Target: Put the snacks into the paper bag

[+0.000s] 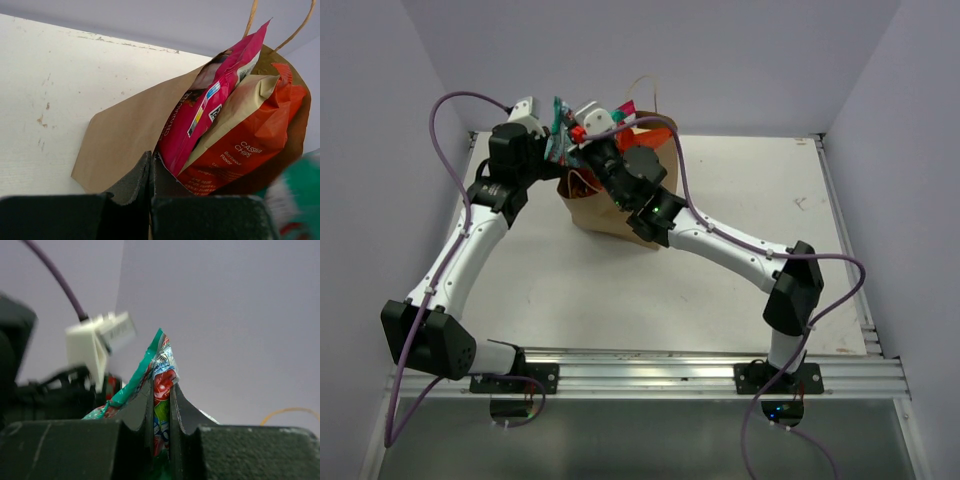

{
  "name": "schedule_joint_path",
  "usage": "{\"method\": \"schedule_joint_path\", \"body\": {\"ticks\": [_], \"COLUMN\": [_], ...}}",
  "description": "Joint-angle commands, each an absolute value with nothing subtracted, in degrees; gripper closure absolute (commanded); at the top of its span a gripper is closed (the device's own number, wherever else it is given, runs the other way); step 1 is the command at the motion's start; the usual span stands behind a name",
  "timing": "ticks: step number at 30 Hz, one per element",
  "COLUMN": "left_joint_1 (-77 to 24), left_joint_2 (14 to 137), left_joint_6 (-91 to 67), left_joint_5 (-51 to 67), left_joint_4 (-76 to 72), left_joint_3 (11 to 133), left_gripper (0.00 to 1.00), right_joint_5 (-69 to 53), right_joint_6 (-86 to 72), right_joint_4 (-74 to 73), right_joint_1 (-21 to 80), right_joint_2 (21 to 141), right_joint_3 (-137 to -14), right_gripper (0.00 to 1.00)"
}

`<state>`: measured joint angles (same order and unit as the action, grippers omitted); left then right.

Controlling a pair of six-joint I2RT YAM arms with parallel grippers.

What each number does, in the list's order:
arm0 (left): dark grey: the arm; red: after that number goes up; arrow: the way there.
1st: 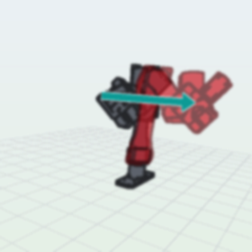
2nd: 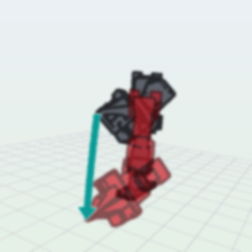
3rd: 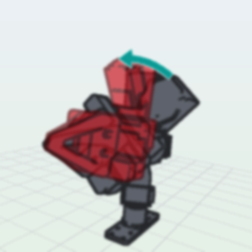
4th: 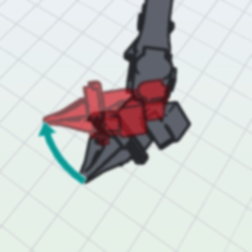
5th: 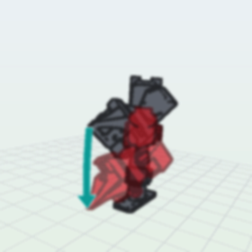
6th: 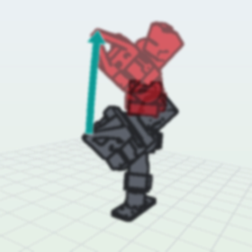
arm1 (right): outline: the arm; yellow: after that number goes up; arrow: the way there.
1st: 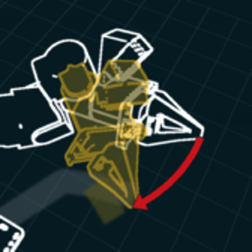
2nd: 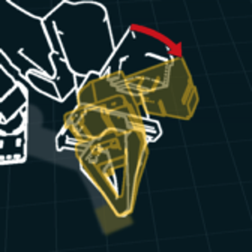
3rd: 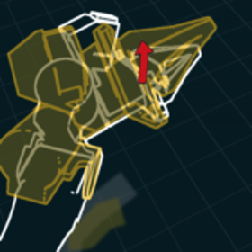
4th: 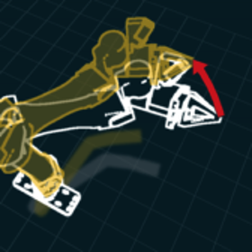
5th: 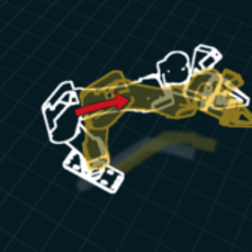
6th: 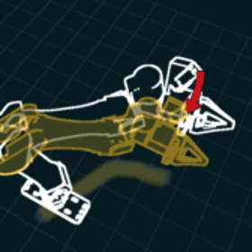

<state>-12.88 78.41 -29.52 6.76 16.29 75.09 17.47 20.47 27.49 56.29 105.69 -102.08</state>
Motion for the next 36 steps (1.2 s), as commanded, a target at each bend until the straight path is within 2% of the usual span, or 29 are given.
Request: {"method": "schedule_joint_path", "body": {"ticks": [1, 9, 15, 22, 24, 25, 26, 30, 36], "left_joint_1": [-13.1, -13.1, -13.1, -13.1, -13.1, -13.1, -13.1, -13.1, -13.1], "left_joint_2": [76.2, 75.0, 74.4, 74.5, 74.7, 74.6, 74.6, 74.9, 74.9], "left_joint_6": [-29.4, -29.4, -29.4, -30.1, -30.1, -30.1, -30.0, -29.9, -30.3], "left_joint_5": [6.4, 6.4, 6.4, 7.7, 8.0, 7.9, 7.9, 7.7, 6.9], "left_joint_4": [15.0, 15.1, 15.0, 13.6, 13.6, 13.7, 13.7, 13.6, 12.6], "left_joint_3": [77.0, 76.4, 76.4, 75.6, 75.6, 75.6, 75.5, 75.4, 74.5], "left_gripper": [1.00, 1.00, 1.00, 1.00, 1.00, 1.00, 1.00, 1.00, 1.00], "right_joint_5": [18.7, 22.0, 24.3, 24.1, 23.6, 23.6, 24.7, 28.0, 40.2], "right_joint_6": [18.5, 18.4, 24.1, 26.5, 25.2, 25.1, 25.7, 29.3, 29.5], "right_joint_4": [33.6, 35.4, 31.3, 24.1, 24.4, 25.7, 26.1, 25.8, 14.3], "right_joint_1": [55.8, 55.4, 55.4, 55.4, 55.3, 55.5, 55.9, 57.1, 55.0], "right_joint_2": [104.1, 100.0, 95.5, 95.4, 94.8, 94.1, 93.4, 89.7, 89.7], "right_joint_3": [-94.6, -80.8, -79.7, -82.3, -82.2, -82.2, -83.2, -89.0, -100.5], "right_gripper": [1.00, 1.00, 1.00, 1.00, 0.51, 0.22, 0.01, 0.01, 0.01]}}
